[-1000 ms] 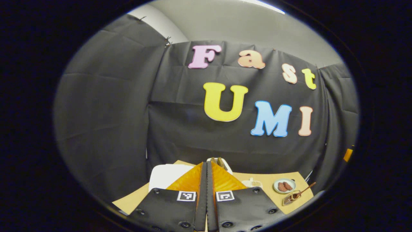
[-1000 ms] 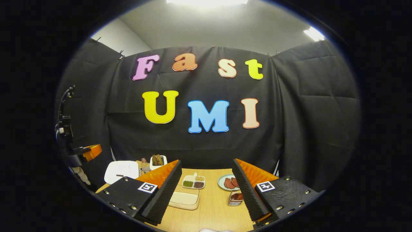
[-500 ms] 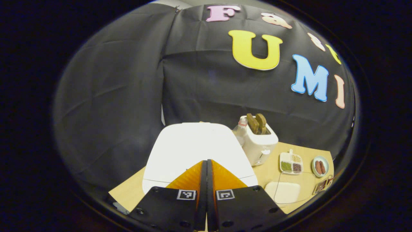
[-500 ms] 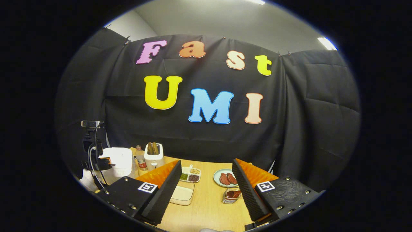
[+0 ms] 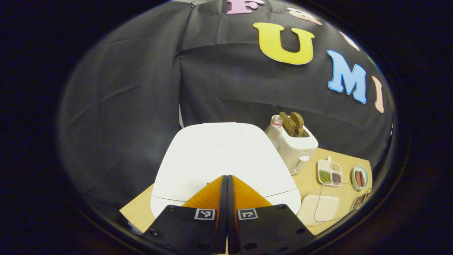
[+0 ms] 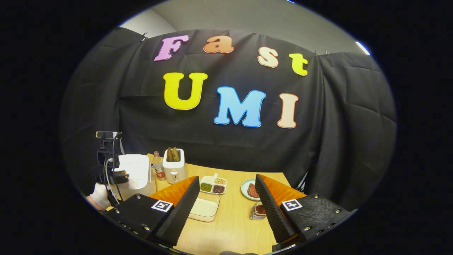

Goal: Close the left gripper, press the button to open the rice cooker; take a wooden spoon from the chopstick holder with the right hand, scoop a spoonful of rice and pour it into the rice cooker, then put the wooden spoon back into the chopstick holder.

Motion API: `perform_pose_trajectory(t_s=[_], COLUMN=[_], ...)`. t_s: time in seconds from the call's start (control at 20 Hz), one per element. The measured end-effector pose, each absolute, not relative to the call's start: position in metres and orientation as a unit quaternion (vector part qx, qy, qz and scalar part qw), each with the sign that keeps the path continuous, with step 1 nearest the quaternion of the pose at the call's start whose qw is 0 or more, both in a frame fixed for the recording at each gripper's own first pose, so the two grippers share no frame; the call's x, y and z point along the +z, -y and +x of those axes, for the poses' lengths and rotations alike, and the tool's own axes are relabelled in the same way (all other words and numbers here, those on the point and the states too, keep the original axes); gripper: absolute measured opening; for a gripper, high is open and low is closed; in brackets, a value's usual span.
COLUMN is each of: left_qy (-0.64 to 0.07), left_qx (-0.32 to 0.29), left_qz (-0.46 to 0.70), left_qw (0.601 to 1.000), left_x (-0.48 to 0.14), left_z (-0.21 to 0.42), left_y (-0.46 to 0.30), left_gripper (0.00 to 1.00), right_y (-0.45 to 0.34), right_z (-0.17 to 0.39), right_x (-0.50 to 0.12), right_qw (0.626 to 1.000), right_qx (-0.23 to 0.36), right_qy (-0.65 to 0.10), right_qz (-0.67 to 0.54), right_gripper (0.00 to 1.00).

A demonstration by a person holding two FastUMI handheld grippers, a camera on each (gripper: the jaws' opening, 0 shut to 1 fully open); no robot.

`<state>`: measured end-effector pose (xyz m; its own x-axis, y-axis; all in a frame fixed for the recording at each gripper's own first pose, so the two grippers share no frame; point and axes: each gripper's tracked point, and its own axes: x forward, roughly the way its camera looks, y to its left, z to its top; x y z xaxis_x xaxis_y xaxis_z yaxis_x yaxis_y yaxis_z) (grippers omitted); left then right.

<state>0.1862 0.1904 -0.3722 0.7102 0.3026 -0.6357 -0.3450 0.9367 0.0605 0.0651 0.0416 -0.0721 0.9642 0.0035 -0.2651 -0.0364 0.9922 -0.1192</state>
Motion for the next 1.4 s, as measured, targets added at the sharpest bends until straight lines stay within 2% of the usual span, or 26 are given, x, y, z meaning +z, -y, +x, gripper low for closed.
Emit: perform_pose_trajectory(t_s=[0.05,0.3,0.5,0.75,0.95,1.15,1.4], left_qy=[-0.355,-0.353,-0.307,-0.115,-0.051,-0.039,-0.069], left_qx=[0.175,0.173,0.178,0.179,0.151,0.126,0.108], left_qz=[-0.041,-0.028,0.002,0.060,0.055,0.055,0.028], left_qw=[0.917,0.919,0.935,0.975,0.986,0.990,0.991], left_x=[-0.376,-0.375,-0.350,-0.195,-0.109,-0.080,-0.093], left_z=[0.184,0.183,0.197,0.229,0.208,0.178,0.132], left_y=[-0.190,-0.189,-0.191,-0.182,-0.155,-0.130,-0.108], left_gripper=[0.10,0.10,0.10,0.09,0.10,0.10,0.10], right_y=[-0.043,-0.045,-0.034,-0.019,-0.013,-0.001,0.019], right_z=[0.066,0.069,0.069,0.065,0.061,0.056,0.047], right_x=[-0.073,-0.078,-0.084,-0.084,-0.085,-0.085,-0.094], right_qw=[0.989,0.989,0.988,0.990,0.992,0.993,0.993], right_qx=[0.013,0.019,0.012,-0.006,-0.013,-0.021,-0.034], right_qy=[-0.134,-0.138,-0.141,-0.123,-0.117,-0.111,-0.108], right_qz=[-0.063,-0.056,-0.063,-0.070,-0.046,-0.038,-0.025], right_gripper=[0.96,0.96,0.96,0.96,0.96,0.96,0.96])
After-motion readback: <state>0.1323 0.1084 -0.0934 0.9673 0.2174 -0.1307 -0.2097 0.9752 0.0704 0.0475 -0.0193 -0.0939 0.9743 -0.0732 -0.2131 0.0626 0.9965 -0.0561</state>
